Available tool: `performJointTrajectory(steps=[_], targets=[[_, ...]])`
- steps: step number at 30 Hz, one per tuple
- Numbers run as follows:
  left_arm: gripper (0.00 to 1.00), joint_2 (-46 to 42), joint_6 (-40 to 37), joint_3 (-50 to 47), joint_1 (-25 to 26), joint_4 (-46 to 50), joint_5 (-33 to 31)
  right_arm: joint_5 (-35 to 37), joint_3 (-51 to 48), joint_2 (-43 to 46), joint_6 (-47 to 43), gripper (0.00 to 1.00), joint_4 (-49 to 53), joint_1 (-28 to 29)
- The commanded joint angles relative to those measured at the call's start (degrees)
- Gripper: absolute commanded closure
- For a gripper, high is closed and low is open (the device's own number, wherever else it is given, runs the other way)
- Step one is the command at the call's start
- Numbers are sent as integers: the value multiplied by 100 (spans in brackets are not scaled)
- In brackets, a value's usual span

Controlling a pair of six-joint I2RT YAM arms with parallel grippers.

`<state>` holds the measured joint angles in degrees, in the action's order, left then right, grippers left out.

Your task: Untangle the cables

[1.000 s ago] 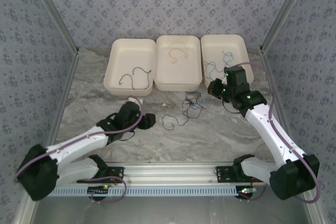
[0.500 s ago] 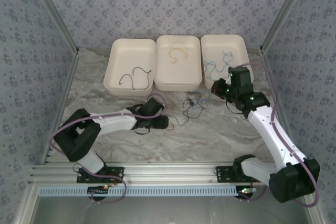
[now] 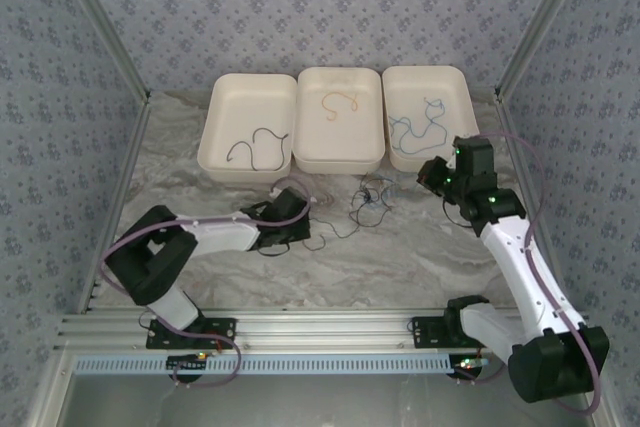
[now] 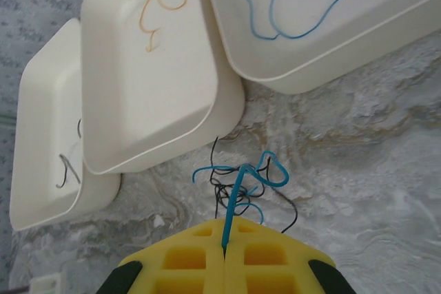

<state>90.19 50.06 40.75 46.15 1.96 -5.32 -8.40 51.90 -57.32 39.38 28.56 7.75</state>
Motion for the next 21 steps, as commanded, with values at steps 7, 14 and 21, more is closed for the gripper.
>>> performJointTrajectory(steps=[7,14,21], targets=[[100,-2556,-522,-989,-1519,1474,-672,-148,-347,231,-123,100,152,-455],[100,-3198,-776,-1096,-2210,1978,-570,577,-657,96,-47,100,312,-434],[100,-4222,-1008,-1147,-3373,2529,-378,742,-1046,-111,-50,100,258,-1155]])
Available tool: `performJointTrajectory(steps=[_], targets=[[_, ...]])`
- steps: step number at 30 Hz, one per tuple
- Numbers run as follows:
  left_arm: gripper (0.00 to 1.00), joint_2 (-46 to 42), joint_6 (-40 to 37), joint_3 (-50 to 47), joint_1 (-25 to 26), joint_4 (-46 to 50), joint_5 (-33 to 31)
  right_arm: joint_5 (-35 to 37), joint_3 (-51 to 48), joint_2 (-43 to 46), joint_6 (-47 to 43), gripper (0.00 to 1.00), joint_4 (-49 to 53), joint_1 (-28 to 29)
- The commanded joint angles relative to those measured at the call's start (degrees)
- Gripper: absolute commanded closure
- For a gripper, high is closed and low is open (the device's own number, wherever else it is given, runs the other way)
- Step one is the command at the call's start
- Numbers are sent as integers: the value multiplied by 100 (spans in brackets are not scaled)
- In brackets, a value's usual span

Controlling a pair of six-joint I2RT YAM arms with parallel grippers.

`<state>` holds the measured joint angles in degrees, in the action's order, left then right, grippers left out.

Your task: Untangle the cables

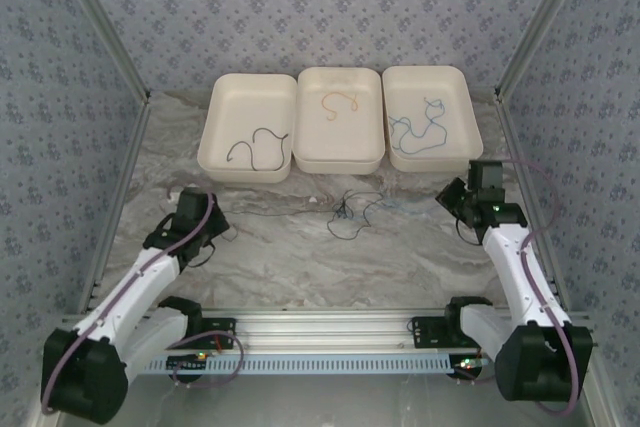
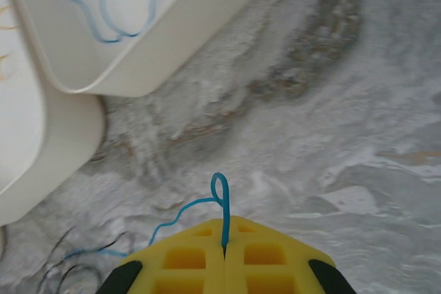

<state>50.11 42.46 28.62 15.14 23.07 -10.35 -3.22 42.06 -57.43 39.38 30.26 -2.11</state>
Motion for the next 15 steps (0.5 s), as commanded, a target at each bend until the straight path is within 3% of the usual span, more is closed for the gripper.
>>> performJointTrajectory(steps=[1,10,15], targets=[[100,-252,-308,92,-438,502,169,198,-67,-141,-53,100,52,-253],[100,-623,-571,161,-1610,842,408,-21,48,-412,-80,100,-27,-1167],[100,-696,-378,202,-1689,751,503,-70,-8,-540,0,100,-156,-1079]])
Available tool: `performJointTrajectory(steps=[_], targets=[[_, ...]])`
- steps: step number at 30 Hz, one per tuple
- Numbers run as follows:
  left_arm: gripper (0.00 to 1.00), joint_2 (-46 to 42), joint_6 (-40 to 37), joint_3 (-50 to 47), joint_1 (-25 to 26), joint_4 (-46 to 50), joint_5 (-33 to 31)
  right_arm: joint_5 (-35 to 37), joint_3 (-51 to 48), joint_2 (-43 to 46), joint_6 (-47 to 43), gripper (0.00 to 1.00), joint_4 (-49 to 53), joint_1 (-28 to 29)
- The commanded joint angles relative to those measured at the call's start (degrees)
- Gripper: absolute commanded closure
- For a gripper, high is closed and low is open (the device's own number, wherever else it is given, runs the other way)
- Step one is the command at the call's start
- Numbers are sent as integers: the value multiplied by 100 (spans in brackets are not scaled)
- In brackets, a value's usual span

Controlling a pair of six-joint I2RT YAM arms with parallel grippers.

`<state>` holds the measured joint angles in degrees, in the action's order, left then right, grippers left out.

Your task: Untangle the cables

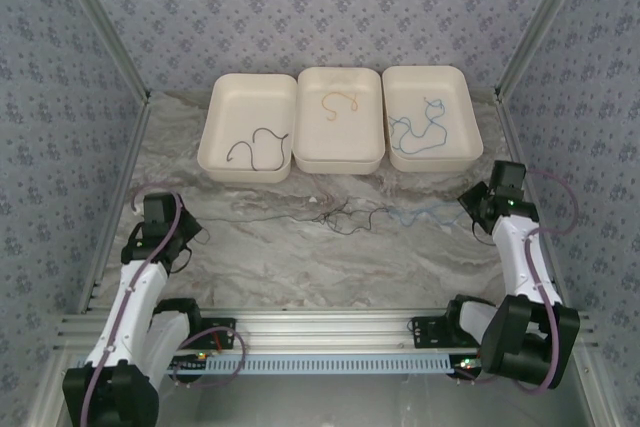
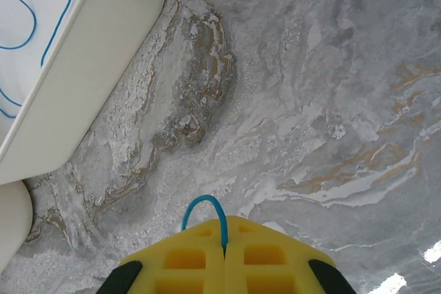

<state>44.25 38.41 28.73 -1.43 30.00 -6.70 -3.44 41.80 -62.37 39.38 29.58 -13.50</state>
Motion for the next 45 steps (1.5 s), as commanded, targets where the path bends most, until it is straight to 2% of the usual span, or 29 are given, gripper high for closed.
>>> performJointTrajectory(steps=[1,4,6,10,14,17,21,23,25,27,29,32,34,38,45], targets=[[100,-103,78,154,-31,-79,337,-76,-3,-47,24,100,-127,145],[100,68,200,82,38,-417,847,-102,-11,-76,78,100,-286,638],[100,78,257,32,112,-514,925,75,31,-141,143,100,-254,1056],[100,85,328,7,184,-763,1287,-65,48,-350,237,100,-332,1578],[100,93,386,58,323,-844,1449,327,69,-84,294,69,2,1879],[100,-1,410,89,361,-770,1402,733,97,665,467,55,382,1971],[100,-138,431,80,365,-732,1416,962,325,1423,388,51,750,2266],[100,-153,462,80,374,-732,1447,972,402,1482,218,51,596,2808],[100,-154,459,80,385,-750,1437,877,352,1372,-207,52,10,3629],[100,-145,450,87,388,-767,1443,727,276,1024,-981,54,-709,4575],[100,-118,428,105,390,-750,1447,526,453,343,-1632,54,-991,5396],[100,-87,409,132,400,-743,1444,305,1077,-918,-2263,55,-774,5994],[100,-54,410,142,400,-761,1450,334,1510,-1749,-2540,58,-517,6226],[100,18,435,159,423,-822,1480,1045,2033,-2886,-2745,59,-219,6403],[100,93,398,181,438,-851,1494,1282,2245,-3594,-2805,59,-277,6360]])
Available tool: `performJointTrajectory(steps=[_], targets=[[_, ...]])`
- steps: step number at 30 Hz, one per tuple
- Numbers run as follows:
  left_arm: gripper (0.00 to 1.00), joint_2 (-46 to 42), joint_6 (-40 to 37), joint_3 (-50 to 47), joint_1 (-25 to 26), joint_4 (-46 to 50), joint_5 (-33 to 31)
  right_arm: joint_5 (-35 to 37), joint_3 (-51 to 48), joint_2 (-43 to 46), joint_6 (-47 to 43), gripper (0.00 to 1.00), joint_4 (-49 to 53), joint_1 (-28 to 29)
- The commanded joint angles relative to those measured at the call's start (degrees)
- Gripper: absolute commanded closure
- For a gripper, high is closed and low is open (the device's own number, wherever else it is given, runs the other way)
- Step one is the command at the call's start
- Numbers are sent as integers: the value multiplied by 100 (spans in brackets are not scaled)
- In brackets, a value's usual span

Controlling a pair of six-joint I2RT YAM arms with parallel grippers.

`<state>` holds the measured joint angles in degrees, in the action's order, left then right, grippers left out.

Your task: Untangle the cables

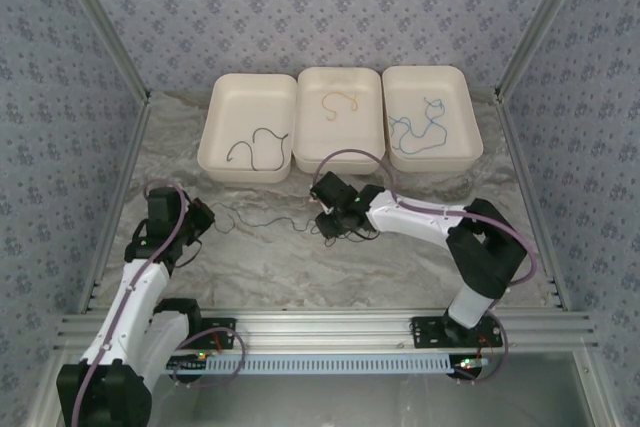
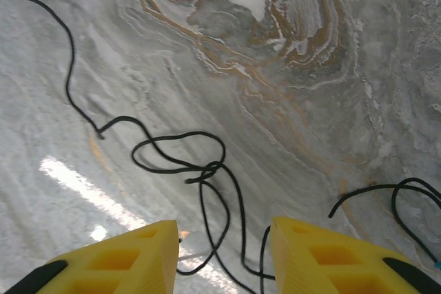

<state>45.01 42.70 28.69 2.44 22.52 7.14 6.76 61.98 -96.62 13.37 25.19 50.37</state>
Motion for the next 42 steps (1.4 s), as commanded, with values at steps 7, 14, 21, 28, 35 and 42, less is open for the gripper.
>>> performJointTrajectory(steps=[7,14,21,28,35,42], targets=[[100,4,-13,146,58,-118,113,173,344,-618,-173,66,1,-192],[100,-20,-34,180,64,-6,-5,258,260,-497,-56,96,-38,-259],[100,-485,-39,413,69,845,-1231,512,-219,155,272,100,68,-1062],[100,-958,18,471,-77,1318,-1863,643,-578,764,683,100,199,-2117],[100,-925,-20,340,-340,949,-1263,256,-639,996,790,100,97,-2486],[100,-201,-200,201,48,-655,637,371,-108,469,939,100,154,-1527]])
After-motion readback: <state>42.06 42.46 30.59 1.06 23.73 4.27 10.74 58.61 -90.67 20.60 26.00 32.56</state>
